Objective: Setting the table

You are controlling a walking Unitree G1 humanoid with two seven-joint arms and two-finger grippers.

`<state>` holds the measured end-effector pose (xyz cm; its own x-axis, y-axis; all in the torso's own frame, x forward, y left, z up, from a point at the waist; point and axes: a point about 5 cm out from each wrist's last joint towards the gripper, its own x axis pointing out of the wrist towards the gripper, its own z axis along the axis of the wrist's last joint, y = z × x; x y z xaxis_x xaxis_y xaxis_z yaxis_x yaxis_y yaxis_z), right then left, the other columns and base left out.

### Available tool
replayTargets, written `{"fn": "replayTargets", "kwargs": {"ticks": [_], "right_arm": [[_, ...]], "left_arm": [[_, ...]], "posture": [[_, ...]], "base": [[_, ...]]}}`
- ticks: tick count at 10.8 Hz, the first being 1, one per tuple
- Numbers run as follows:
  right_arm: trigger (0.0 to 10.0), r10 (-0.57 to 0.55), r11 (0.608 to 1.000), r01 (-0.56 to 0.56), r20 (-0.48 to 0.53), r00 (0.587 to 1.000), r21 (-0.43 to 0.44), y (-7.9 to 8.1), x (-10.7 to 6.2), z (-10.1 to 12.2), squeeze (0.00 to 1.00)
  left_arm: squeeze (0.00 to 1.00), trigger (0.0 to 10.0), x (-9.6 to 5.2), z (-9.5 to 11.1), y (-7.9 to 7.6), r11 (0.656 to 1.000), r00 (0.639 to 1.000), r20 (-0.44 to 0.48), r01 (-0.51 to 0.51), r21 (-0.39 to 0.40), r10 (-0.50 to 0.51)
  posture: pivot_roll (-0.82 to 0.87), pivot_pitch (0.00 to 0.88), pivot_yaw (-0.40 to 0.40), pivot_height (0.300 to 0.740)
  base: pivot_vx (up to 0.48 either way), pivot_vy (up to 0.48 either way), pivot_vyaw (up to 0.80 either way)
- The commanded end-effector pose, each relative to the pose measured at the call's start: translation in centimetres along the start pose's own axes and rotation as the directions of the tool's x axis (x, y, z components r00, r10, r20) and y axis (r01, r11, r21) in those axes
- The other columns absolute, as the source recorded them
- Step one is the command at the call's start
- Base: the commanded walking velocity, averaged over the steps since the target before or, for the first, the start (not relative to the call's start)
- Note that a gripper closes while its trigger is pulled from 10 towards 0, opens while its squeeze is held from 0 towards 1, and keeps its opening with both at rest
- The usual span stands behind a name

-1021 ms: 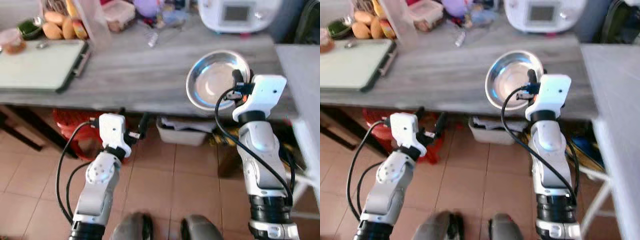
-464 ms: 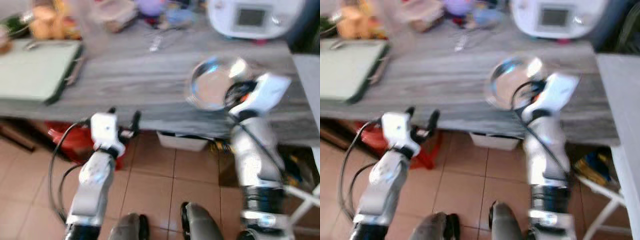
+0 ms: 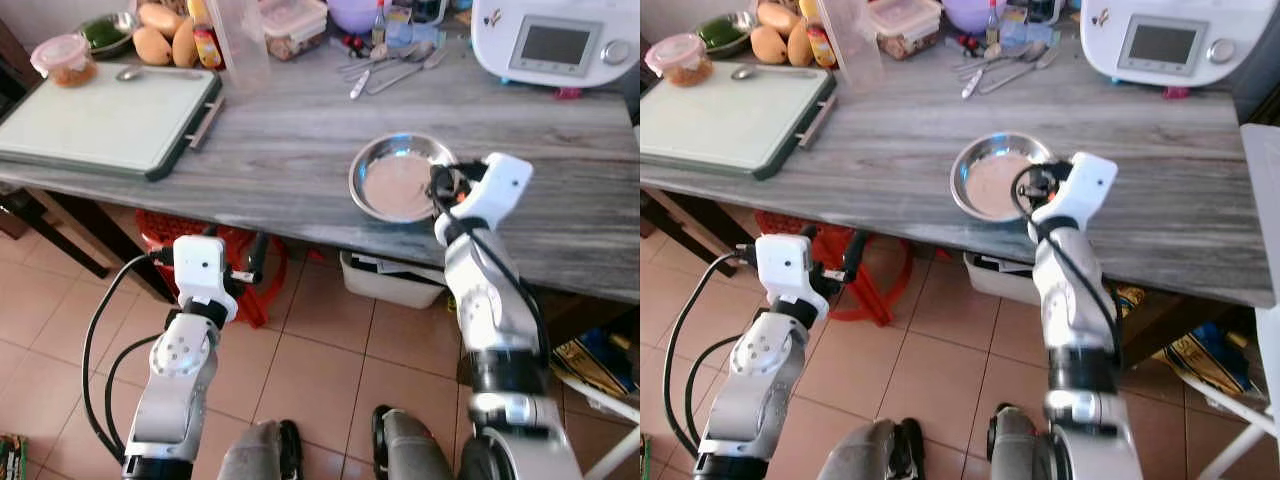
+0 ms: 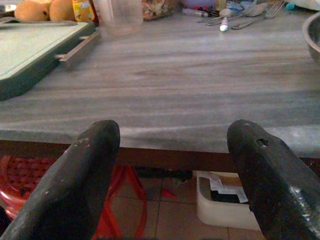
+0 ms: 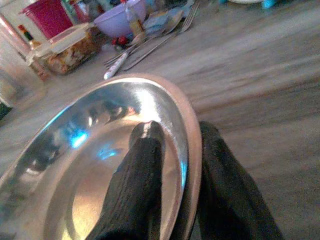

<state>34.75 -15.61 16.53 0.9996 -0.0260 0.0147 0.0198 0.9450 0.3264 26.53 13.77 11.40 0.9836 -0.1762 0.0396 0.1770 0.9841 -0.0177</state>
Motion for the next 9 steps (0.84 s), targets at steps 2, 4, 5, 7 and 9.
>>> {"fn": "replayTargets", "kwargs": {"ticks": [2,4,5,7,9], "right_arm": [[10.0,0.005,0.997,-0.003,-0.034,0.999,0.073,0.1,1.2,-0.2,0.00],[10.0,0.011,0.996,-0.004,-0.086,0.996,0.087,0.6,2.3,-0.8,0.00],[10.0,0.018,0.996,-0.009,-0.098,0.995,0.088,0.9,2.4,-1.1,0.00],[10.0,0.026,0.996,-0.015,-0.135,0.991,0.083,1.6,2.4,-1.8,0.00],[10.0,0.024,0.995,-0.009,-0.147,0.989,0.097,2.0,1.6,-2.0,0.00]], "left_arm": [[0.00,10.0,-0.3,0.1,0.2,1.000,1.000,-0.006,-0.008,0.002,0.008],[0.00,10.0,-0.3,0.1,0.1,1.000,1.000,-0.009,-0.003,-0.003,0.003],[0.00,10.0,-0.3,0.1,0.1,1.000,1.000,-0.010,-0.002,-0.004,0.002],[0.00,10.0,-0.4,0.1,0.0,1.000,1.000,-0.012,-0.001,-0.007,0.001],[0.00,10.0,-0.4,0.1,-0.1,1.000,1.000,-0.014,0.003,-0.012,-0.003]], "posture": [[-0.01,0.206,0.090,0.740],[-0.01,0.210,0.090,0.740],[-0.01,0.210,0.088,0.740],[-0.01,0.212,0.085,0.740],[-0.02,0.217,0.084,0.740]], "base": [[0.000,0.000,0.00],[0.000,0.000,0.00],[0.000,0.000,0.00],[0.000,0.000,0.00],[0.000,0.000,0.00]]}}
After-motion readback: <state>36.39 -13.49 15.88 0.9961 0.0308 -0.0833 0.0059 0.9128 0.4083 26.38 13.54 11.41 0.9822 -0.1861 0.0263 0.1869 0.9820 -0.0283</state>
